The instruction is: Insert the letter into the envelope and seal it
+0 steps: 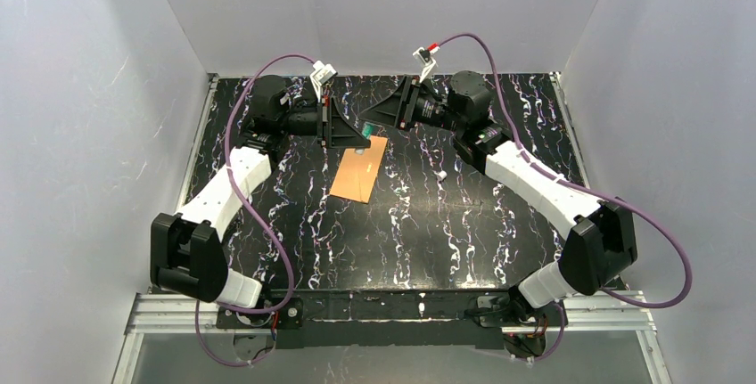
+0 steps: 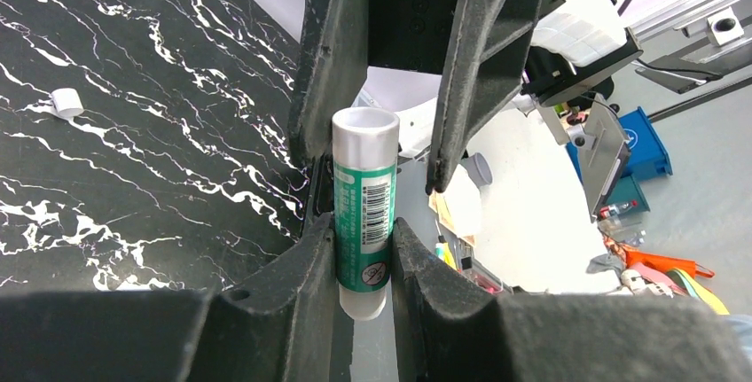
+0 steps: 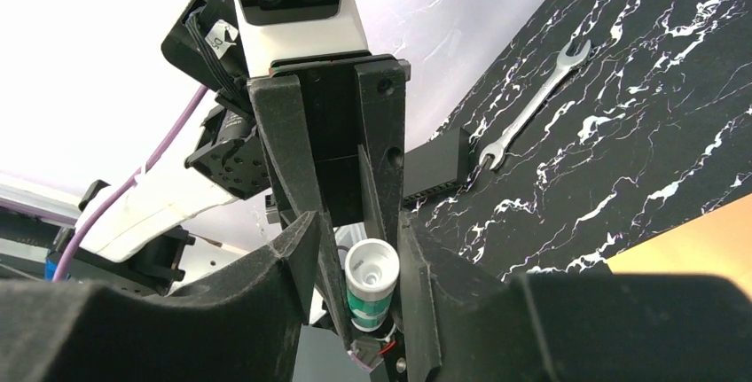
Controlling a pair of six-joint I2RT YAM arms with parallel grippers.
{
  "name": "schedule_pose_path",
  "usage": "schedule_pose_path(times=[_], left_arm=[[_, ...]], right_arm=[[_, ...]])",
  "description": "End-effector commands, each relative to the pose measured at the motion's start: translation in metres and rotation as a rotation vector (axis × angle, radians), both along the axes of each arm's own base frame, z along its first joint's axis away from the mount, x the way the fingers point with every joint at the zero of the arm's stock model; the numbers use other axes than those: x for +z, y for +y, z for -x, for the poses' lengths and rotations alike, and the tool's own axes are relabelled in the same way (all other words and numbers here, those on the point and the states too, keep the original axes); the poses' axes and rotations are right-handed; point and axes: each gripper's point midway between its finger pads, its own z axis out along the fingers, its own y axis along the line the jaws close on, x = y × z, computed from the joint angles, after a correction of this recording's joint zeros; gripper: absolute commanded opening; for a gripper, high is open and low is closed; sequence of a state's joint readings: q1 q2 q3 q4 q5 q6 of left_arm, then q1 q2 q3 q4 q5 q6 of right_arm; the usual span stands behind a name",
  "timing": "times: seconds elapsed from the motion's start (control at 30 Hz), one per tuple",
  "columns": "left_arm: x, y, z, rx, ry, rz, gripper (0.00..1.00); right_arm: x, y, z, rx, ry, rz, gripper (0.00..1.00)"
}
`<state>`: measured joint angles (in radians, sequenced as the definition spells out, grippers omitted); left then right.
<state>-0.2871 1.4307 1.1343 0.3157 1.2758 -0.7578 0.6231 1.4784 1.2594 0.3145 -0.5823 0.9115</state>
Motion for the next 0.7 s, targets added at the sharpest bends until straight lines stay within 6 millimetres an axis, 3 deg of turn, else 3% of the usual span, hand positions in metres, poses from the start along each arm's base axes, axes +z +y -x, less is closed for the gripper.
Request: schedule_pose_path(times=[0.0, 0.27, 0.37, 0.5, 0.6, 0.67], left_arm=[[0.029, 0.003, 0.007, 0.004, -0.115, 0.03, 0.0], [0.028, 0.003, -0.001, 0.063, -0.123, 0.025, 0.0], [0.026, 0.004, -0.012, 0.146, -0.162, 0.017, 0.0], [0.019, 0.012, -0.044, 0.317, -0.37, -0.055, 0.0], [-0.003, 0.024, -0.067, 0.378, -0.595, -0.193, 0.0], [-0.016, 0.033, -0.077, 0.386, -0.749, -0.28, 0.0]], right_arm=[[0.029, -0.006, 0.019, 0.049, -0.073, -0.054, 0.41], [0.026, -0.004, 0.011, 0.021, -0.027, -0.047, 0.02], [0.011, -0.002, -0.008, -0.081, 0.055, 0.008, 0.01], [-0.048, -0.008, -0.042, -0.323, 0.267, 0.223, 0.01], [-0.097, -0.019, -0.052, -0.47, 0.453, 0.423, 0.01], [-0.116, -0.027, -0.058, -0.548, 0.539, 0.518, 0.01]])
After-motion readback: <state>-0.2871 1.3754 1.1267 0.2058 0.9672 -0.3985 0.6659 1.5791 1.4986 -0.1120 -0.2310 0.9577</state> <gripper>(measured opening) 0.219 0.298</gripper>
